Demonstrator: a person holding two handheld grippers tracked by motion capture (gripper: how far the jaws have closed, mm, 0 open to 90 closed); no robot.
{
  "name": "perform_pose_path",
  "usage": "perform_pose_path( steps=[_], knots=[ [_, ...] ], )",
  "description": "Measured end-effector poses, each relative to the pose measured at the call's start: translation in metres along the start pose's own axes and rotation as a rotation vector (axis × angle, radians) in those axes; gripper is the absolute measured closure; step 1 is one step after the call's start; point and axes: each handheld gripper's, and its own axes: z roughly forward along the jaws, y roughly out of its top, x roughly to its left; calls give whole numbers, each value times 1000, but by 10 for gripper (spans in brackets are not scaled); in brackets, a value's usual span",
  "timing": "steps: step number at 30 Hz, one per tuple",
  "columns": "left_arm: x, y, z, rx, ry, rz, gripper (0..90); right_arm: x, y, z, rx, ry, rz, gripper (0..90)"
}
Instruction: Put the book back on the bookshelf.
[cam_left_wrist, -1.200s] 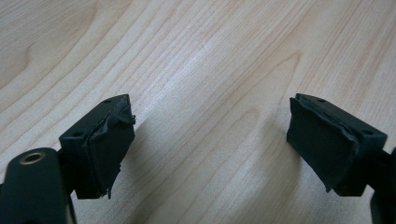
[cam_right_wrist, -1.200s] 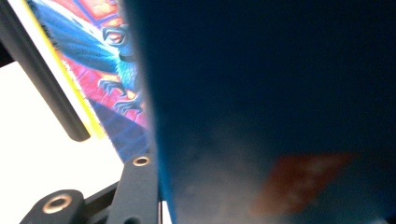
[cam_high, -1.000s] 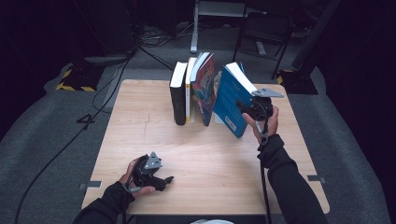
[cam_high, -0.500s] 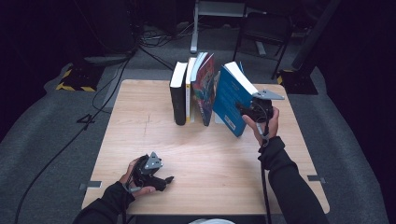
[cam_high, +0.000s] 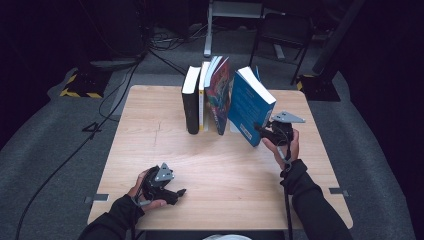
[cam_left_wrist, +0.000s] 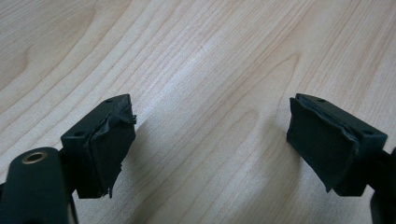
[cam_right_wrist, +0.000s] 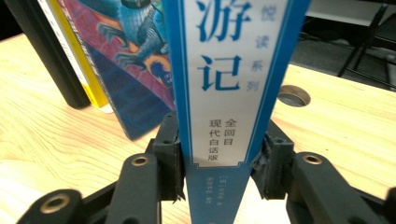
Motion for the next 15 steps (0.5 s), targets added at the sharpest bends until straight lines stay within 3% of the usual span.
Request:
perform_pose_path(
  steps=[4, 7, 15],
  knots=[
    [0, 0, 0, 0, 0, 0, 151, 3, -1, 0, -13, 1, -11, 605],
    [0, 0, 0, -1, 0, -1, 152, 13, 0, -3, 2, -40, -23, 610],
    [0, 0, -1, 0, 2, 4, 155, 24, -9, -16, -16, -134, 35, 612]
  ],
)
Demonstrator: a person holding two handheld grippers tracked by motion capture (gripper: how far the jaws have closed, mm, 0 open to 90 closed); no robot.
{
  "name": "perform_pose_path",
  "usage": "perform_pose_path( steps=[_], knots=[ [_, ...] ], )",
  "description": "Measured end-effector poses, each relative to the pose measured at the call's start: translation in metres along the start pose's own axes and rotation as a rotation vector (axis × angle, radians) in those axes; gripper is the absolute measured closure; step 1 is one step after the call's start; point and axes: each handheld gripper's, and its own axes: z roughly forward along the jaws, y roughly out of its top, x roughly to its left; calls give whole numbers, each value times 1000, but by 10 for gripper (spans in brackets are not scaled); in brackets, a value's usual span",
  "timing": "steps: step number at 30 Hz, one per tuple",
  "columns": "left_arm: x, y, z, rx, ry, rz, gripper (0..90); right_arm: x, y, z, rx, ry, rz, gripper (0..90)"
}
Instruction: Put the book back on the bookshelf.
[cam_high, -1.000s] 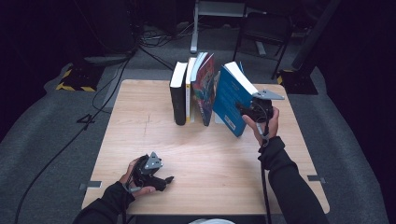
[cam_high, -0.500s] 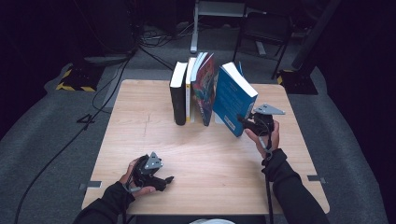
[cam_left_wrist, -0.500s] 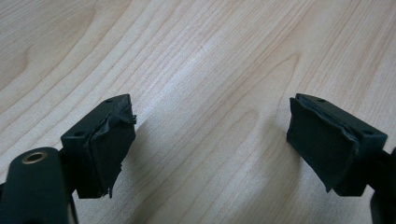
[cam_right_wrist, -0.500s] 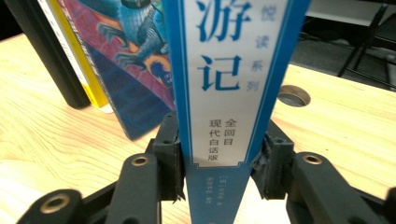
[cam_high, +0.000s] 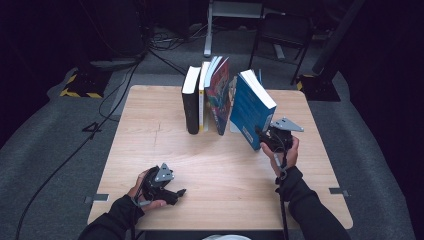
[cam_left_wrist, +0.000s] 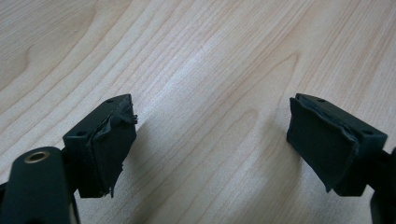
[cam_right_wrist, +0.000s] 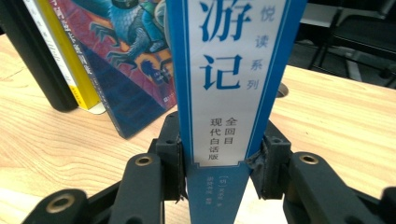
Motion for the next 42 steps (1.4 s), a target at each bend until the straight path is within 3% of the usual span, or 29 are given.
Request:
perform_pose_path(
  steps=[7, 15, 17, 23, 34, 40, 42],
  knots=[
    [0, 0, 0, 0, -1, -3, 155, 2, -2, -3, -11, -15, 21, 611],
    [0, 1, 1, 0, -6, 0, 151, 17, 6, 15, -26, -38, 6, 612],
    [0, 1, 1, 0, -6, 0, 150, 19, 9, 21, -28, -50, 22, 612],
    [0, 1, 1, 0, -5, 0, 152, 19, 15, 33, -38, -55, 62, 612],
    [0, 1, 1, 1, -7, 0, 151, 21, 21, 47, -48, -60, 52, 611],
    [1, 1, 1, 0, -10, 2, 149, 16, 25, 54, -69, -47, 80, 610],
    [1, 1, 1, 0, -10, 1, 149, 18, 27, 56, -70, -49, 65, 609]
  ],
)
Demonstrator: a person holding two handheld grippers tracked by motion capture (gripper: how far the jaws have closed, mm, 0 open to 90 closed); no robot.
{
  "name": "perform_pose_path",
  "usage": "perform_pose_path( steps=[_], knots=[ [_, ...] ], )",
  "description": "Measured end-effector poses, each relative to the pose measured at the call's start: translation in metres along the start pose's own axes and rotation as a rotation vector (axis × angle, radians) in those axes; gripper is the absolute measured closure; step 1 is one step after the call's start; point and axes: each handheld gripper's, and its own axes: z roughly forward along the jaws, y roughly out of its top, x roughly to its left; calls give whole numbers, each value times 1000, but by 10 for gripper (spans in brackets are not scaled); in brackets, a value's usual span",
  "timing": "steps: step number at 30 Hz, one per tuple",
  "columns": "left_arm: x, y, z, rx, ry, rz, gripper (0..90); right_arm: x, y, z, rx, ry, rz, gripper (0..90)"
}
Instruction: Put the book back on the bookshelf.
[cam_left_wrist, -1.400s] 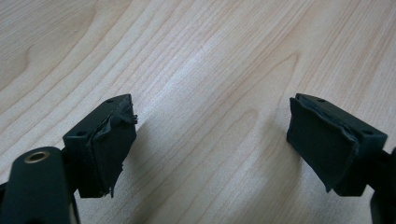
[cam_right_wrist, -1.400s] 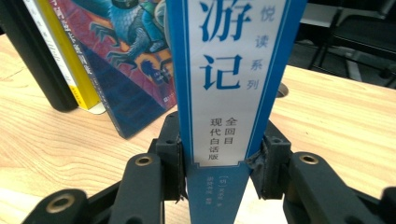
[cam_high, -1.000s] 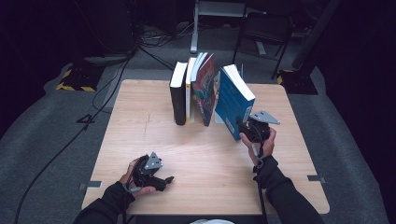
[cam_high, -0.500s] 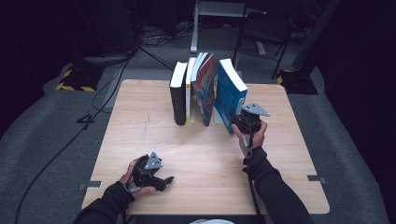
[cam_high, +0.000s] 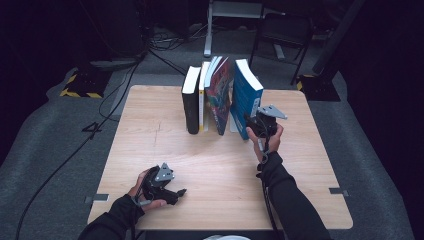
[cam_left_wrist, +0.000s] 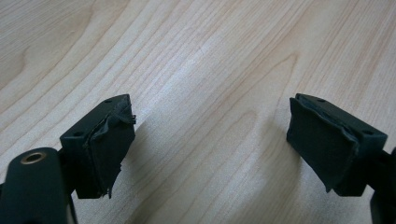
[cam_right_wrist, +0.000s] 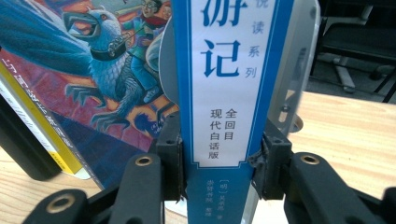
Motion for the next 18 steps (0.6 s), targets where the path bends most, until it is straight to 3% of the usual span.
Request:
perform_pose_path(
  steps=[7, 18],
  knots=[
    [0, 0, 0, 0, 1, 1, 150, 9, 2, 5, -4, 0, -30, 606],
    [0, 0, 0, -1, 1, 0, 150, 9, -1, 1, 23, 11, -63, 583]
  ],
)
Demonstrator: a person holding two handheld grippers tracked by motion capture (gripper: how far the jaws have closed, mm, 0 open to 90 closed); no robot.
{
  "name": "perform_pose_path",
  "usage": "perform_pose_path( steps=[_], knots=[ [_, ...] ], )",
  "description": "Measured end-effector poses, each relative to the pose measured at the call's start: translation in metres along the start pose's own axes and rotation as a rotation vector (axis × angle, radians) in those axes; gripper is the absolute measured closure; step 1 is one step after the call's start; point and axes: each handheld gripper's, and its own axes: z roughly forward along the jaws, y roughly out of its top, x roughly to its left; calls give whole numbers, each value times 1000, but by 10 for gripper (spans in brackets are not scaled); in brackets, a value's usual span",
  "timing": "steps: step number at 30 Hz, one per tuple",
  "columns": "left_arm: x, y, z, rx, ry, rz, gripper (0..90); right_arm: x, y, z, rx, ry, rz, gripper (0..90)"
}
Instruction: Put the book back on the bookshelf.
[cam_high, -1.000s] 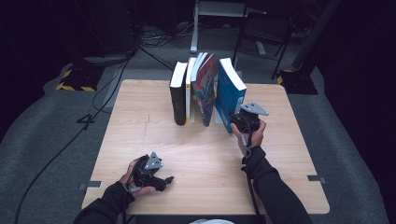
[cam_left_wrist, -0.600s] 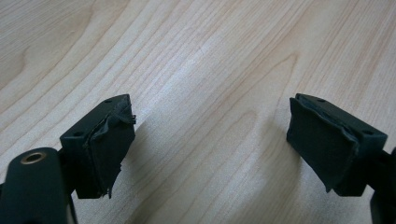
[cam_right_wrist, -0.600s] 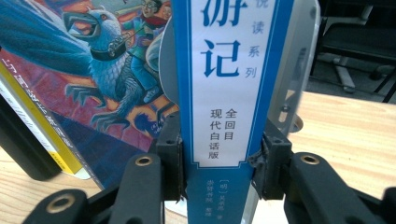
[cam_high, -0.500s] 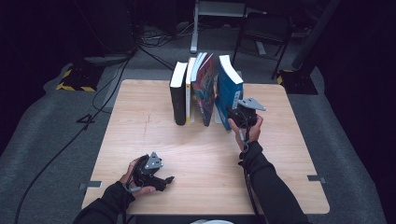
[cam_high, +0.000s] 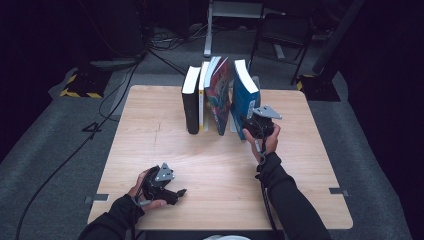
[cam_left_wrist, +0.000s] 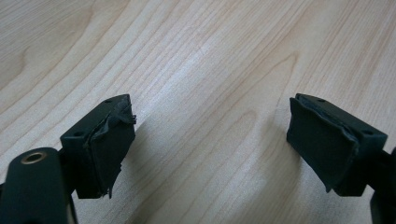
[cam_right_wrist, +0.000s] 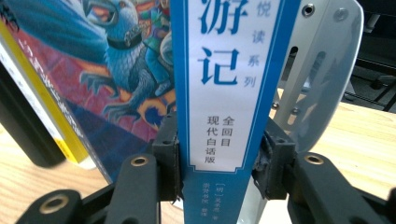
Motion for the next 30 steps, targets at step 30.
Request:
perform_pose_path(
  steps=[30],
  knots=[
    [0, 0, 0, 1, 0, 1, 149, -14, 49, -37, 29, 72, -110, 501]
  ],
)
